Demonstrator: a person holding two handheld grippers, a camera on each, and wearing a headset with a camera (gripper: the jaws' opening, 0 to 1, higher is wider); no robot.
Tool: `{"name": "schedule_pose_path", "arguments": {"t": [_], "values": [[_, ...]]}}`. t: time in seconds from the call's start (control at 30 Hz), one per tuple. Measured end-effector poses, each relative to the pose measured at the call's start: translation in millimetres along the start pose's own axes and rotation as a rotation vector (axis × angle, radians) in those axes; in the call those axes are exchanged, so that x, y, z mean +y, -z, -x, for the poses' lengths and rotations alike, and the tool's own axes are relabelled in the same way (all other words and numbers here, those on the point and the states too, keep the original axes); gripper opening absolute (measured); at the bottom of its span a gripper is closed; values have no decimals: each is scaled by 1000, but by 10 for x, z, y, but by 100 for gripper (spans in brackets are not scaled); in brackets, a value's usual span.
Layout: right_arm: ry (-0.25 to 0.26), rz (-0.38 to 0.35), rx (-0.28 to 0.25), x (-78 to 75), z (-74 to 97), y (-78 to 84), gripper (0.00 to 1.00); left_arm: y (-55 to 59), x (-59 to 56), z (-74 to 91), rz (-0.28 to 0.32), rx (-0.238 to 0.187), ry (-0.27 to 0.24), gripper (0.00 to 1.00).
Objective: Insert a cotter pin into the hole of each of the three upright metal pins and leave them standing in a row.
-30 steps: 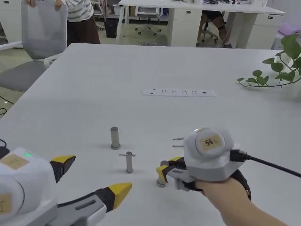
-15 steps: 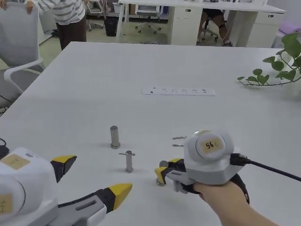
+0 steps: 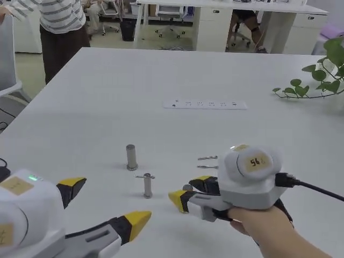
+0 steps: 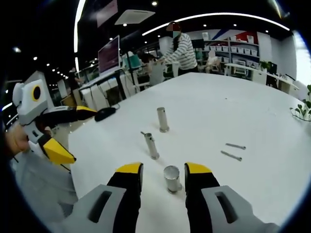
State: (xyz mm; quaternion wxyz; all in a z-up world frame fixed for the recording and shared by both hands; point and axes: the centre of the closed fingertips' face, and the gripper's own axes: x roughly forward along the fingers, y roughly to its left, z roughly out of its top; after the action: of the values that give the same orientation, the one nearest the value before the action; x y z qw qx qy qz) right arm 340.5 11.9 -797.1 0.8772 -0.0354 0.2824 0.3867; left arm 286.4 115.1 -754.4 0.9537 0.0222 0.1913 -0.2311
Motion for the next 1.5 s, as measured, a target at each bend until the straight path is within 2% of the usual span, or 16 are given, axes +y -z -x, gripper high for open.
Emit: {"name": "schedule_pose_path", "arguments": {"t": [0.3,0.5,0.63,0.9,1.0,1.17,1.3,1.5], "values": [[-33,-29,-28,-150,201,-237,39,6,-21,17,6,-2,2,79],[-15,-25,-21,-416,278,-305,38,6,-37,33,7,-8,7,80],[1,-16,-7,-603,269,-304,36,15,-37,38,12,-8,7,79],[2,50,68,-925,110,-163,27,14,-50,22,10,-11,13,78],[-7,68,89,-998,32,-118,25,29,-46,6,14,-6,11,77],[-29,141,135,-1084,-107,-42,19,37,-66,-16,17,-9,17,77],[-42,204,207,-1169,-206,72,18,38,-70,-37,12,-7,16,76],[-49,289,270,-1260,-307,157,16,20,-75,-60,16,-11,17,74]]}}
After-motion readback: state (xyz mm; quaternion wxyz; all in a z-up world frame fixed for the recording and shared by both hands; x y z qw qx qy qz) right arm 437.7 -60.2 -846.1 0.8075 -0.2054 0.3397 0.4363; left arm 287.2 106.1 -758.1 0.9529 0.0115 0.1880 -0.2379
